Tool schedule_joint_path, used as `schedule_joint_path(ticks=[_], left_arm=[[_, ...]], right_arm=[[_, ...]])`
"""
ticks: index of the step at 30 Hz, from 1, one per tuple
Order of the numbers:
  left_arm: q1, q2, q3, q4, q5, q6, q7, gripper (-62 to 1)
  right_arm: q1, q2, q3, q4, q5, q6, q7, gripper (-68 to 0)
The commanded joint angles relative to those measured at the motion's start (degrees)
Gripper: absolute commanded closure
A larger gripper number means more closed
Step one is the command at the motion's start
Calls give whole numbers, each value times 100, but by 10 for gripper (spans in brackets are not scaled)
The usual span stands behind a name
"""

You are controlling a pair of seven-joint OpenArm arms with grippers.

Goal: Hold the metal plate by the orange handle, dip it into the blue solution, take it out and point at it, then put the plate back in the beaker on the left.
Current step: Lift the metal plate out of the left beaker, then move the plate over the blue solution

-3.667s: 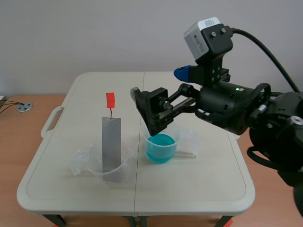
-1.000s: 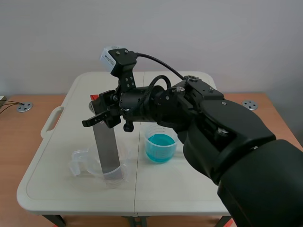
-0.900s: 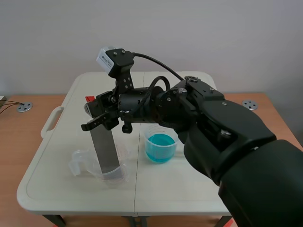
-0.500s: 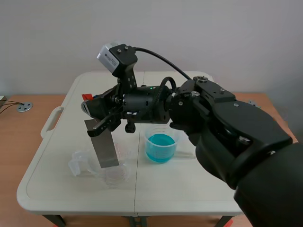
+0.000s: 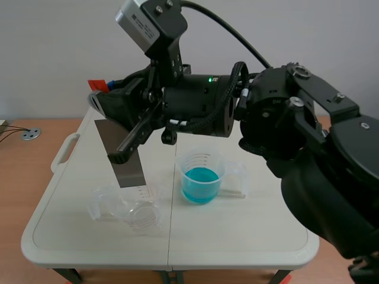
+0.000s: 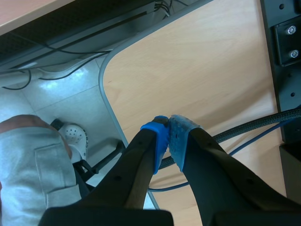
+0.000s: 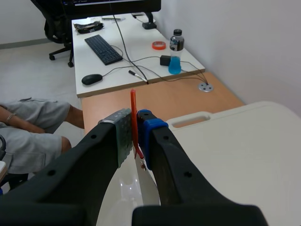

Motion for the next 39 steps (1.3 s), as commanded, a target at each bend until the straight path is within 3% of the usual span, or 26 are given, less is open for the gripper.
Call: schedule_joint_path(ticks=[1,16,31,39], left_arm=[[-15,-46,-33,87,-17,-7,-33,-28],[-15,-48,-33,87,-17,-9,-33,-28],[-13,-136,-83,184,-70,35,-35,-28],[275,-632,-977,990,-505,142,-39,-28]], right_arm=[[66,42,-20,164,66,66,107,-13],[11,654,109,1416,120,57,129,-13],[11,1875,1038,1591,1182,-46,387,-13],[28,2448,1198,1589,1377,-72,503,-13]])
